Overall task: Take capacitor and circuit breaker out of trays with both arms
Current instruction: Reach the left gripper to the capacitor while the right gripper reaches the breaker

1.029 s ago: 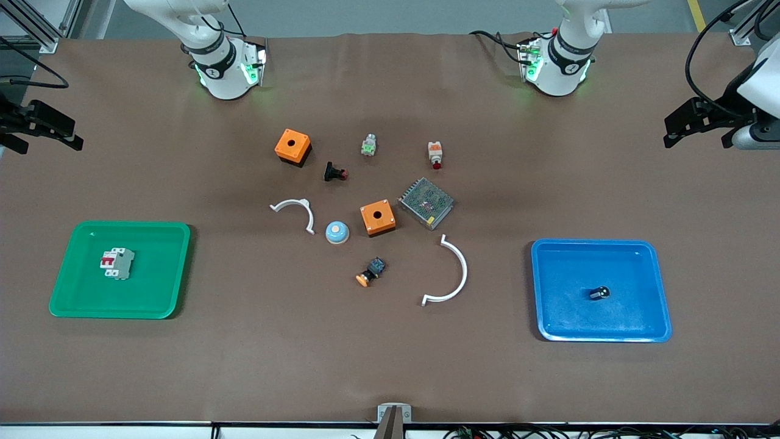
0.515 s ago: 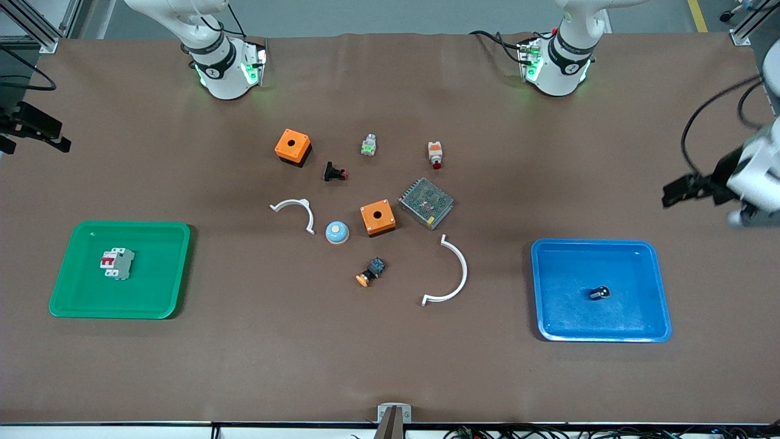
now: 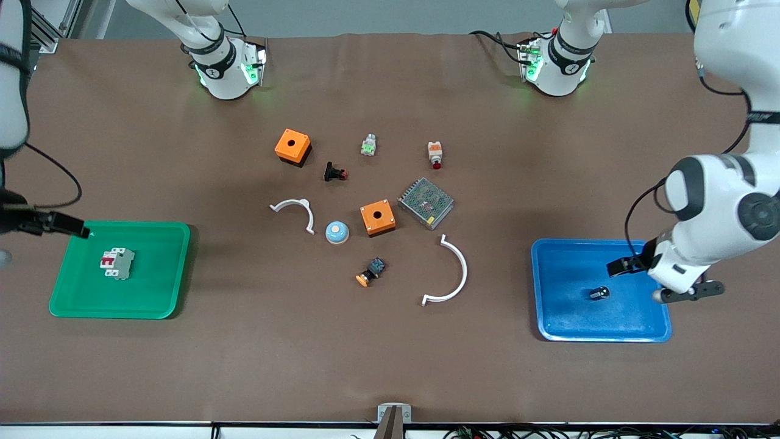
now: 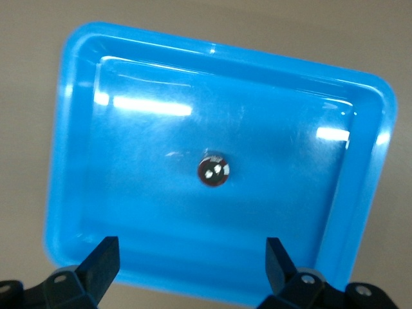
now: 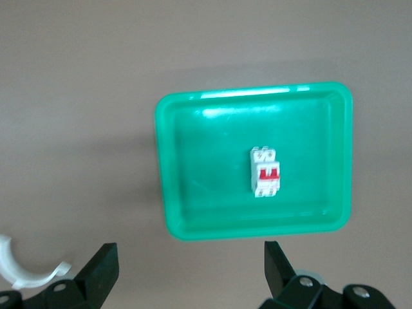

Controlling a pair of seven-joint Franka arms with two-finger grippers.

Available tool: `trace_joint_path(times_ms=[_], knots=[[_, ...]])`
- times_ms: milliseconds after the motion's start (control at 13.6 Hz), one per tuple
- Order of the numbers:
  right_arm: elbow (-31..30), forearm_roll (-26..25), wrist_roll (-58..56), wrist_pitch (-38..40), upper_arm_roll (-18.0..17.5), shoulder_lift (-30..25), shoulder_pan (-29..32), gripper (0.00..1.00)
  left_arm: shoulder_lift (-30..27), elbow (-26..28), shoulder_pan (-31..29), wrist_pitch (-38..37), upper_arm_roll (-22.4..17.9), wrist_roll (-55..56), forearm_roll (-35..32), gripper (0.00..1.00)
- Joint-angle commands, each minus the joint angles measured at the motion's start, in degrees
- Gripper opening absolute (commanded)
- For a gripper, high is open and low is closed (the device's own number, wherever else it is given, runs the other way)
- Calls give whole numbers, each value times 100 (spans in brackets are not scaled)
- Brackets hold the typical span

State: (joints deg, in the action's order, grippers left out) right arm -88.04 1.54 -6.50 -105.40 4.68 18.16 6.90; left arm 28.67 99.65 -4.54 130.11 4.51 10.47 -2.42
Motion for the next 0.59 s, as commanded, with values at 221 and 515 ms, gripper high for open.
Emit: trace_joint_path(times_ms=[221, 515], knots=[[15, -57, -966, -1201, -64, 1003, 654, 100, 762, -138, 41, 892, -3, 263, -451, 86], [-431, 13, -1486, -2035, -81, 1497, 971, 100, 1096, -331, 32, 1078, -3, 280, -523, 70]])
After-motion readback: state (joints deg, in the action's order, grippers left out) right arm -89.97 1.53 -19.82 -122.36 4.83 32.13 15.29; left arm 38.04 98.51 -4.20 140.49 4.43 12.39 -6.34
